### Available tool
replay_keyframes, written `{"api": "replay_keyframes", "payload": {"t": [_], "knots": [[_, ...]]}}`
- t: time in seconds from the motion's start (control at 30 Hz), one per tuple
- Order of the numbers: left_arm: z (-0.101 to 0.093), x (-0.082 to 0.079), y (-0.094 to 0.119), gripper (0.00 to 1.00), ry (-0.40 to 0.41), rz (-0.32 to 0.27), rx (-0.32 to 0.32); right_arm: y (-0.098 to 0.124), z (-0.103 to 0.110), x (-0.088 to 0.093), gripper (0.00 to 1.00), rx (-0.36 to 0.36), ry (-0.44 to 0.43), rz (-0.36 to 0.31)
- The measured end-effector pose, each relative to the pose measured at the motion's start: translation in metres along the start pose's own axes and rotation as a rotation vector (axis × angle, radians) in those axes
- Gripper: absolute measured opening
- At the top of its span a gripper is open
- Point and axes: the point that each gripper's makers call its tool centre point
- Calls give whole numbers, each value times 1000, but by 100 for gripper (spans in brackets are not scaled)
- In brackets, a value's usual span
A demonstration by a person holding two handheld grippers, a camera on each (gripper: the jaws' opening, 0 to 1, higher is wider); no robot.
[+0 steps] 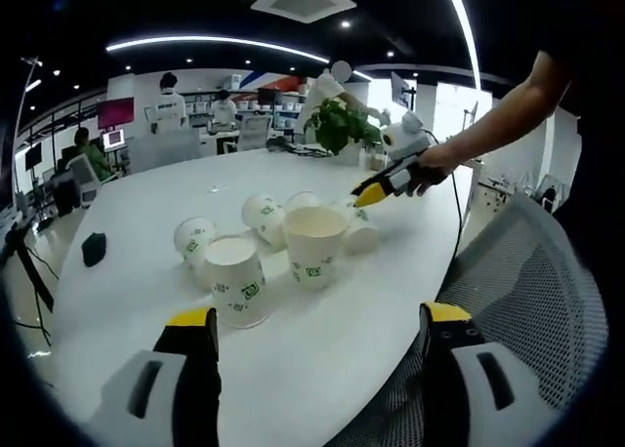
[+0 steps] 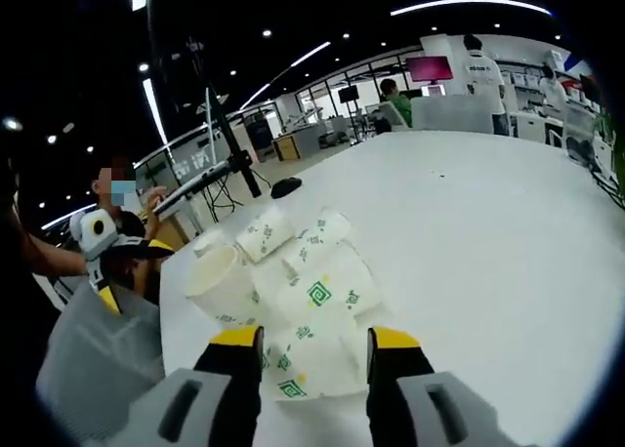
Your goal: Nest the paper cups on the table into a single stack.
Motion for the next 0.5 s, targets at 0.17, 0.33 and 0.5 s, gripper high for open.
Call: {"api": "replay_keyframes", "payload": {"t": [0.17,0.33,0.5], "knots": [[0,1,0,80,3,4,3,0,5,7,30,-12,-11,18],[-2,-1,0,79,10,-5,12,1,11,10,21,-51,-65,19],[-2,1,0,78,0,6,12,6,18,8,8,-118,-162,-6]]}}
Point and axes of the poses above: the point that each gripper's makers call its tool centre point, and the gripper's own axes: y roughly backward along the fingers, z roughly to its left, x roughly out of its underside, and after that the axes turned 4 degrees about z, right-handed
